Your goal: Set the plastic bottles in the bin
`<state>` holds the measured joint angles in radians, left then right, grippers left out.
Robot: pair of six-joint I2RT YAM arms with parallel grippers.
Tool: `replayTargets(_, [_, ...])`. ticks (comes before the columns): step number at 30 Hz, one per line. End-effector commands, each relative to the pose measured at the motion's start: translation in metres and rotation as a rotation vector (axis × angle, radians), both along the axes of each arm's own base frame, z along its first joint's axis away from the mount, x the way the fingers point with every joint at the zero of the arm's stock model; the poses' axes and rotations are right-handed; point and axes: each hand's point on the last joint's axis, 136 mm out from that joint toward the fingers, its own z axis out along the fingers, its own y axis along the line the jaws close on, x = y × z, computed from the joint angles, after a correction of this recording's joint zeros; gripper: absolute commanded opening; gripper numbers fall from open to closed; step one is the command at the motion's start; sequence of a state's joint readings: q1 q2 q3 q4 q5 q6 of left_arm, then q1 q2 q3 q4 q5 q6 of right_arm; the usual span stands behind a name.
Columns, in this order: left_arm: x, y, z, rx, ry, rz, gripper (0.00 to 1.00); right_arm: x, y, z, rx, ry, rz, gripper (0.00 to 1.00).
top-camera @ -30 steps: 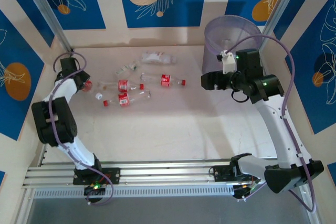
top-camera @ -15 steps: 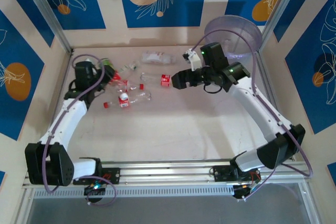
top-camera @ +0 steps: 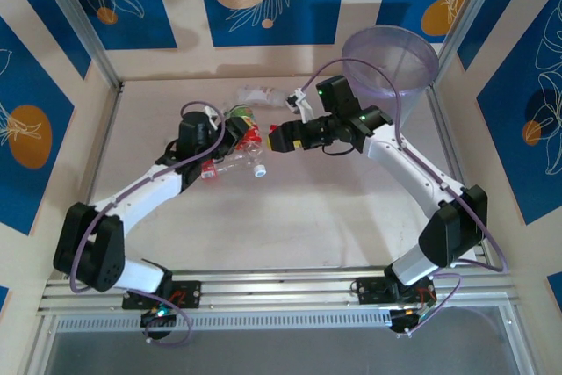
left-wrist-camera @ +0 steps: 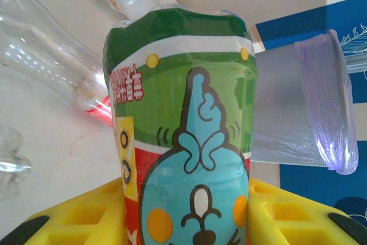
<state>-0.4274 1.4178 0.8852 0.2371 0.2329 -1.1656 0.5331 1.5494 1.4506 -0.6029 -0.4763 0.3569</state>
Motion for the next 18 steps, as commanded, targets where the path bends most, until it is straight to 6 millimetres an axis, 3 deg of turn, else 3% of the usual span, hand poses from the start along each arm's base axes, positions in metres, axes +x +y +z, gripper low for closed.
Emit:
replayTargets(1, [0.004,-0.019,0.034,-0.104,-0.086,-0.02,0.38,-0.004,0.011,-0.011,0.04,0.074,0.031,0.81])
replayTargets(8, [-0.001,-0.03,0.043,-0.139,-0.104,-0.019,0.37,0.007,0.016,-0.037,0.004,0.111,0.013,0.82])
replayTargets(18, [-0.001,-0.041,0.045,-0.179,-0.115,-0.027,0.38,0.012,0.029,-0.05,0.048,0.166,0.033,0.78])
